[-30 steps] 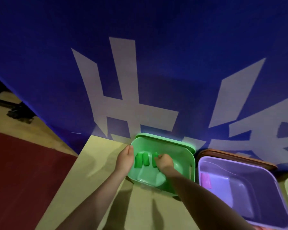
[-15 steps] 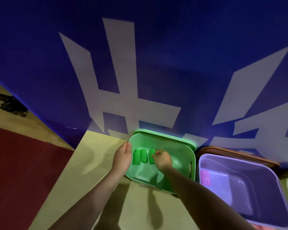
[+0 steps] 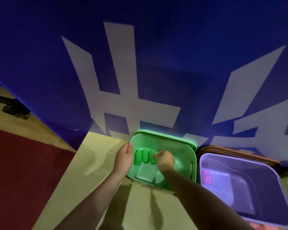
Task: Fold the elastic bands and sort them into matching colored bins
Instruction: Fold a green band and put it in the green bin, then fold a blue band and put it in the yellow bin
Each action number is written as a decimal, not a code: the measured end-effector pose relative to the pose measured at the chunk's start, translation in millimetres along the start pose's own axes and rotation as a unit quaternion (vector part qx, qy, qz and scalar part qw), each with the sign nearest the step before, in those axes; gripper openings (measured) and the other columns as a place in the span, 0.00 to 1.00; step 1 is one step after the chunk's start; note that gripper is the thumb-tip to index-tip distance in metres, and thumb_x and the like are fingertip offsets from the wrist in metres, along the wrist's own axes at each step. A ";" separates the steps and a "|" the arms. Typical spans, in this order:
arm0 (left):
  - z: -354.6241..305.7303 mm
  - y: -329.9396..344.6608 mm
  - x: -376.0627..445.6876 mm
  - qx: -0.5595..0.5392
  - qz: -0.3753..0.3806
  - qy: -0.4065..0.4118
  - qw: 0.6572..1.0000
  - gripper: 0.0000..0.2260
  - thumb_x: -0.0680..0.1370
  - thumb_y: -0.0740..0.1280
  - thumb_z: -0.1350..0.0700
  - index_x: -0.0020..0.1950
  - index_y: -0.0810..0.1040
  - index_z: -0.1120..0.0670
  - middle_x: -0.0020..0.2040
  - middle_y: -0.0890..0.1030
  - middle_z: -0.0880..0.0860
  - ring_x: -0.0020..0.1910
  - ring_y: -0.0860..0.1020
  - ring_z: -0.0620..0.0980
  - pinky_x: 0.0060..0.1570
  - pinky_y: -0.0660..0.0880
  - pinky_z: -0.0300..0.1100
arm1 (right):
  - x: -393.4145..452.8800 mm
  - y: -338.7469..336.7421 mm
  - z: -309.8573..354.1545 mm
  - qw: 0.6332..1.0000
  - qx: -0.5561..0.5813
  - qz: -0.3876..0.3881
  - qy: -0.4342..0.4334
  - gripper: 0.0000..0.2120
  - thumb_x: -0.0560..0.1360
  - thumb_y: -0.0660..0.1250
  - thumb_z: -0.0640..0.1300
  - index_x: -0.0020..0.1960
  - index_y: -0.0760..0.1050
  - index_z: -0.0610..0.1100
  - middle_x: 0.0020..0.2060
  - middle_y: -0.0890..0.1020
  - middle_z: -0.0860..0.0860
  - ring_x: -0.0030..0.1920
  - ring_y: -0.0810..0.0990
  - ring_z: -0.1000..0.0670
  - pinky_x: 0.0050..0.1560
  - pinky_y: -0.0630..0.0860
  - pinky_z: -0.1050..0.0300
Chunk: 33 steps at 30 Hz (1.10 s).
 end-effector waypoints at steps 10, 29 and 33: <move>-3.7 -1.6 -2.3 0.011 -0.003 -0.001 1.000 0.13 0.83 0.54 0.54 0.50 0.78 0.56 0.46 0.81 0.55 0.47 0.78 0.54 0.46 0.70 0.44 | -9.1 -7.6 1.1 0.998 -0.046 0.015 -0.031 0.14 0.78 0.65 0.50 0.48 0.81 0.38 0.44 0.83 0.43 0.45 0.81 0.45 0.48 0.76 0.55; -130.8 33.1 -118.8 0.041 0.076 0.180 0.980 0.10 0.81 0.61 0.54 0.56 0.79 0.55 0.53 0.79 0.52 0.54 0.76 0.50 0.51 0.69 0.40 | -155.7 -133.1 -25.4 0.955 0.232 0.005 -0.182 0.07 0.79 0.63 0.40 0.54 0.77 0.40 0.32 0.79 0.51 0.25 0.74 0.62 0.29 0.69 0.66; -157.1 70.6 -196.9 -0.086 0.201 0.117 0.969 0.09 0.81 0.59 0.59 0.48 0.78 0.53 0.47 0.80 0.51 0.45 0.77 0.48 0.45 0.72 0.42 | -206.2 -185.2 -69.1 0.936 0.279 -0.057 -0.206 0.06 0.79 0.63 0.38 0.50 0.78 0.39 0.31 0.79 0.50 0.26 0.74 0.60 0.31 0.71 0.67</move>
Point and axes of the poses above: each hand's wrist, its own x-axis towards the middle knuckle, its own y-axis out of the palm, z = x × y, the point moved 8 cm from there along x, towards the middle knuckle
